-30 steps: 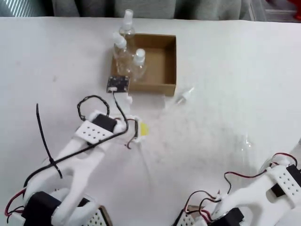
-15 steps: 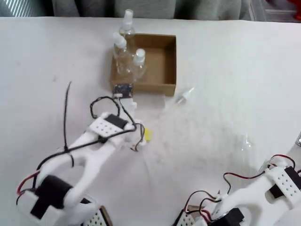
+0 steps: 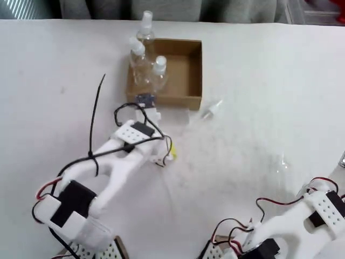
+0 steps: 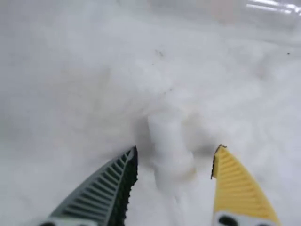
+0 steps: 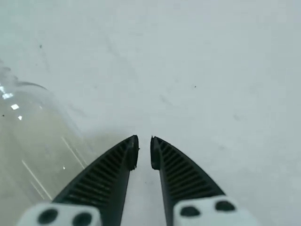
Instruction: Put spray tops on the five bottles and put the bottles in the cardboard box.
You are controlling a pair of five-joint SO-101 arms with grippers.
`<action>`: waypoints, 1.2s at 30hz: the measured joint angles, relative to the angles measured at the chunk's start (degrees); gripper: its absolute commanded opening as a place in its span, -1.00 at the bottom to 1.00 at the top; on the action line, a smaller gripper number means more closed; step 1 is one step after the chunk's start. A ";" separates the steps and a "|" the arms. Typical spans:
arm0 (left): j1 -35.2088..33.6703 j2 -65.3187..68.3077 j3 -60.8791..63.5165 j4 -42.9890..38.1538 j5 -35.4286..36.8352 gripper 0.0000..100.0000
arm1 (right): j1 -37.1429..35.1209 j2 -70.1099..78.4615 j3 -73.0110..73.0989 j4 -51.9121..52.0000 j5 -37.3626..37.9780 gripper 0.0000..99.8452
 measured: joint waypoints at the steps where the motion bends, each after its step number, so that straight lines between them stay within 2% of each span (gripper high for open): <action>1: 0.44 0.00 0.00 0.00 0.00 -0.47 | 0.00 0.00 0.00 0.00 0.00 -0.95; 10: 2.11 0.00 0.00 0.53 0.18 -0.48 | 0.00 0.00 0.00 0.00 0.00 -0.95; 17: 2.11 0.26 0.09 -2.64 0.18 -0.94 | 0.00 0.00 0.00 0.00 0.00 -0.95; 32: 2.29 0.26 0.53 -4.22 0.18 -0.89 | 0.00 0.00 0.00 0.00 0.00 -0.95; 36: 2.29 0.26 0.53 -4.22 -2.20 -0.89 | -0.09 -0.26 -1.23 2.29 0.00 -0.95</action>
